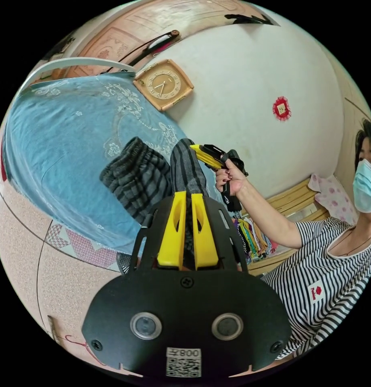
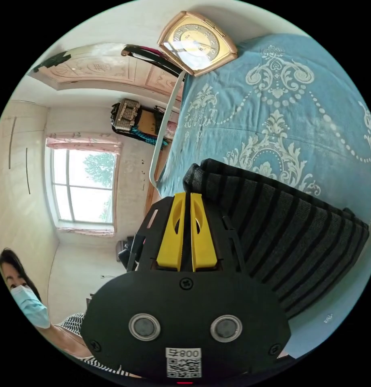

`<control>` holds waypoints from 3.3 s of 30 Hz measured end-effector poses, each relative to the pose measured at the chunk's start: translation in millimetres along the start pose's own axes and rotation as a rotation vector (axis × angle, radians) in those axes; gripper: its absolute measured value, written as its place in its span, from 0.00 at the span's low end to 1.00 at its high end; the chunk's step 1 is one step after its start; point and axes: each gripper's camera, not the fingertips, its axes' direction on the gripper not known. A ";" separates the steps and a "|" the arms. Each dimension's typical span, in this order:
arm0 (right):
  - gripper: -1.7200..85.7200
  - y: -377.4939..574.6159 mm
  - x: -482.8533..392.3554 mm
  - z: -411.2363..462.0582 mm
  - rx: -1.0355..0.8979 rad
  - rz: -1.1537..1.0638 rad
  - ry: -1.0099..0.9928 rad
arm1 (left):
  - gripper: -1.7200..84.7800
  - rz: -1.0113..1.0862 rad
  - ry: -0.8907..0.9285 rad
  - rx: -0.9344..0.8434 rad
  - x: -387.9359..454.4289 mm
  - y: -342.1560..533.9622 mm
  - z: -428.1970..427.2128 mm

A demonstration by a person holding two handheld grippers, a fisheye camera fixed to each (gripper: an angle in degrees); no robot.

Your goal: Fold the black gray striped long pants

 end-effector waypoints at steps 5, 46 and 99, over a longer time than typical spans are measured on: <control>0.04 -22.9 -53.4 20.0 0.001 -0.032 0.041 | 0.03 -0.039 -0.019 0.042 -43.4 2.8 -11.5; 0.02 -83.0 -231.0 92.6 -0.190 -0.325 0.285 | 0.02 0.041 -0.406 0.063 -43.6 84.3 84.4; 0.11 157.2 179.3 46.1 -0.105 0.313 -0.404 | 0.07 -0.220 0.188 -0.305 -64.7 153.5 233.4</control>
